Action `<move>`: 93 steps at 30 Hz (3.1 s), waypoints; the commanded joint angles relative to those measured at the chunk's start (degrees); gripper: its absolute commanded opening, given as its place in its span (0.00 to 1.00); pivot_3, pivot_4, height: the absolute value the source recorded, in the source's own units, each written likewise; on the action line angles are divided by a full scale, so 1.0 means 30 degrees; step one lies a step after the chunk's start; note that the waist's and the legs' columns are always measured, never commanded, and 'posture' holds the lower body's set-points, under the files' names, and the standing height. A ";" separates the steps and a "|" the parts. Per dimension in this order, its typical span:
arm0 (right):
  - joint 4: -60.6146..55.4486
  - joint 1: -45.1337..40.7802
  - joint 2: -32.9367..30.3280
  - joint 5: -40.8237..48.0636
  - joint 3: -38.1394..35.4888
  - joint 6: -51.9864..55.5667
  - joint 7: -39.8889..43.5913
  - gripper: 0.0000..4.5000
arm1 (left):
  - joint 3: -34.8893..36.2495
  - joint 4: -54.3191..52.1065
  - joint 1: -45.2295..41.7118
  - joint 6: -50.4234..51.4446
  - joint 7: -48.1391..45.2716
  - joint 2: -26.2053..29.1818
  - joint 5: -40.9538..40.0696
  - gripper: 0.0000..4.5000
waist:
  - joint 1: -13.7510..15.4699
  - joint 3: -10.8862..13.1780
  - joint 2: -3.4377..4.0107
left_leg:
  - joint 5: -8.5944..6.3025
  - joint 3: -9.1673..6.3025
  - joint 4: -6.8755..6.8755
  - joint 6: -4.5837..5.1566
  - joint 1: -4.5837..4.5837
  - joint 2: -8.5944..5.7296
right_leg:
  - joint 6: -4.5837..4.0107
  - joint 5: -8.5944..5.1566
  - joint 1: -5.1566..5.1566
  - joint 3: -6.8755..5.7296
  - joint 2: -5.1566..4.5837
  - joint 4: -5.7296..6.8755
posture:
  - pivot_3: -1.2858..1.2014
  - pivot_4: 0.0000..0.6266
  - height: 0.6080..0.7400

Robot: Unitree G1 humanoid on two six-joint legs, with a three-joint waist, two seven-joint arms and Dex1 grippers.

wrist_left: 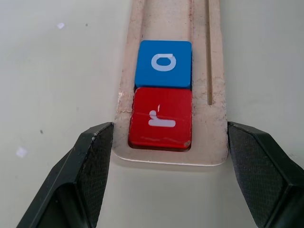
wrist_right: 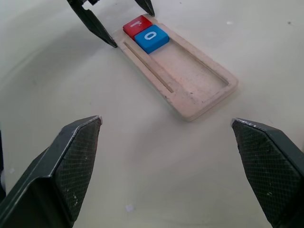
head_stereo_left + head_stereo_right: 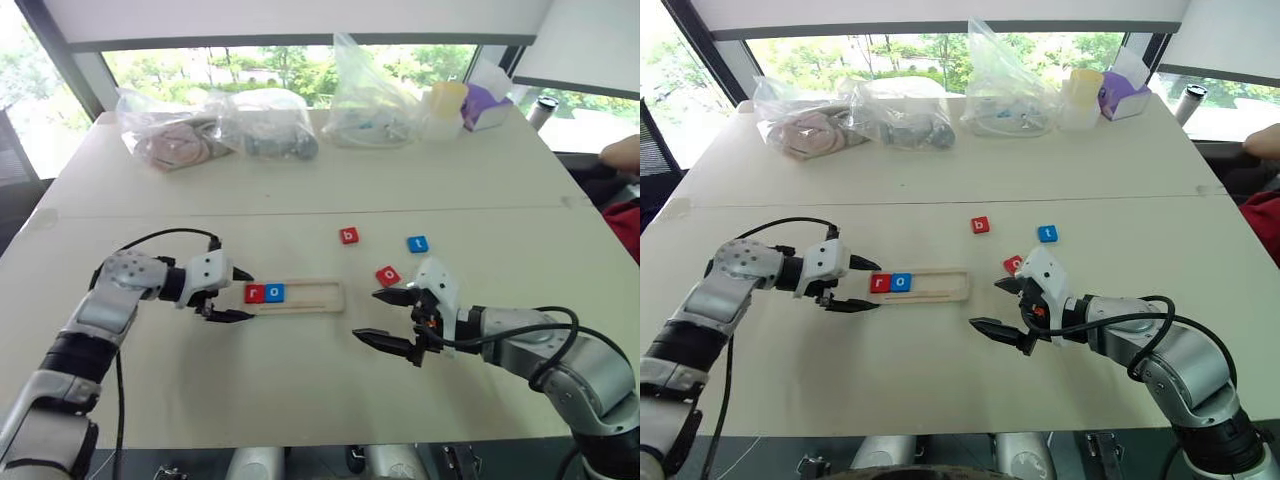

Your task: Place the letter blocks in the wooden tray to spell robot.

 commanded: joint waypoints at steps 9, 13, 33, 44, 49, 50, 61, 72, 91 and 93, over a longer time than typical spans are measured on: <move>-0.0822 -0.1253 0.1309 -0.0032 -0.0764 0.0875 -0.2569 1.00 | -0.0515 -0.0958 0.0638 0.1373 -0.0933 -0.0418 0.0276 0.99 | -0.0087 -0.0017 0.0008 | 0.0000 0.0001 0.0009 0.0002 0.0025 0.0006 | 0.0011 -0.0020 0.0033 0.0009 -0.0006 0.0003 | 0.52 0.24 1.00; 0.1567 -0.3731 0.2809 -0.1447 -0.0333 0.1749 -0.4968 1.00 | 0.0326 -0.2276 0.1158 0.2663 -0.0330 -0.0147 -0.0098 0.99 | -0.0188 -0.0016 0.0009 | 0.0000 0.0002 0.0010 0.0002 0.0027 0.0004 | 0.0007 -0.0014 0.0033 0.0012 -0.0007 0.0004 | 0.52 0.24 1.00; 1.6246 -1.2100 1.1855 -0.9692 0.3379 -0.1201 -1.0202 1.00 | 0.5382 -0.7539 0.3622 0.8147 0.1526 0.4533 -0.2697 0.99 | -0.0944 -0.0006 0.0014 | 0.0000 -0.0002 -0.0066 0.0007 -0.0006 0.0074 | 0.0003 0.0049 -0.0093 0.0061 0.0079 0.0086 | 0.52 0.24 1.00; 1.6730 -1.2248 1.2772 -1.0901 0.3095 -0.1548 -0.9834 0.26 | 0.7430 -1.0989 0.6309 1.1160 0.4329 0.4191 -0.4134 1.00 | -0.1006 -0.0005 0.0013 | 0.0001 -0.0016 -0.0066 0.0006 0.0030 0.0087 | -0.0011 0.0048 -0.0096 0.0069 0.0124 0.0126 | 0.52 0.24 1.00; 1.3989 -1.2188 1.1805 -1.1337 0.2883 -0.1447 -0.9341 0.26 | 0.6523 -1.1709 0.5572 1.1448 0.4537 0.3509 -0.4573 1.00 | -0.0969 -0.0002 0.0019 | 0.0001 -0.0009 -0.0066 0.0005 0.0015 0.0085 | -0.0014 0.0048 -0.0116 0.0074 0.0119 0.0133 | 0.52 0.24 1.00; 1.2193 -1.1912 1.1286 -1.1042 0.2473 -0.0451 -0.9083 0.26 | 0.6432 -1.2118 0.5400 1.1791 0.4579 0.3307 -0.4914 1.00 | -0.0921 0.0001 0.0023 | 0.0001 -0.0010 -0.0065 0.0004 0.0007 0.0083 | -0.0013 0.0048 -0.0119 0.0075 0.0117 0.0133 | 0.52 0.24 1.00; -0.3838 -0.3733 1.3576 -1.0778 -0.3448 1.3560 -1.1160 0.26 | 0.4353 -1.2734 0.3557 1.2890 0.4723 0.1795 -0.5819 1.00 | -0.0514 -0.0006 0.0008 | -0.0005 -0.0042 -0.0081 0.0013 0.0010 0.0077 | -0.0006 0.0014 -0.0110 0.0072 0.0138 0.0113 | 0.52 0.24 1.00; -0.4503 -0.1644 1.5745 -1.1254 -0.2580 1.3560 -1.2704 0.49 | 0.2956 -1.0714 0.2285 1.1504 0.4069 0.1282 -0.4950 1.00 | -0.0741 0.0001 0.0021 | 0.0011 -0.0072 -0.0056 -0.0011 0.0033 0.0084 | -0.0094 -0.0010 -0.0137 0.0107 0.0199 0.0151 | 0.52 0.24 1.00; -0.0702 0.0499 0.1270 -0.7133 -0.1828 0.0712 0.1600 0.99 | 0.3653 -1.3979 0.3365 1.3111 0.1984 0.3261 -0.7258 1.00 | -0.0933 0.0026 -0.0056 | 0.0006 -0.0068 -0.0174 -0.0003 0.0037 0.0074 | -0.0037 -0.0041 -0.0087 0.0080 0.0176 0.0004 | 0.52 0.24 1.00; 0.1042 0.1185 0.0799 -0.6534 -0.2382 -0.1770 0.3299 0.99 | 0.3645 -1.4856 0.3681 1.3367 0.2020 0.3505 -0.7647 1.00 | -0.0995 0.0035 -0.0060 | 0.0006 -0.0043 -0.0236 -0.0003 0.0048 0.0070 | 0.0021 -0.0019 -0.0082 0.0098 0.0170 -0.0030 | 0.52 0.24 1.00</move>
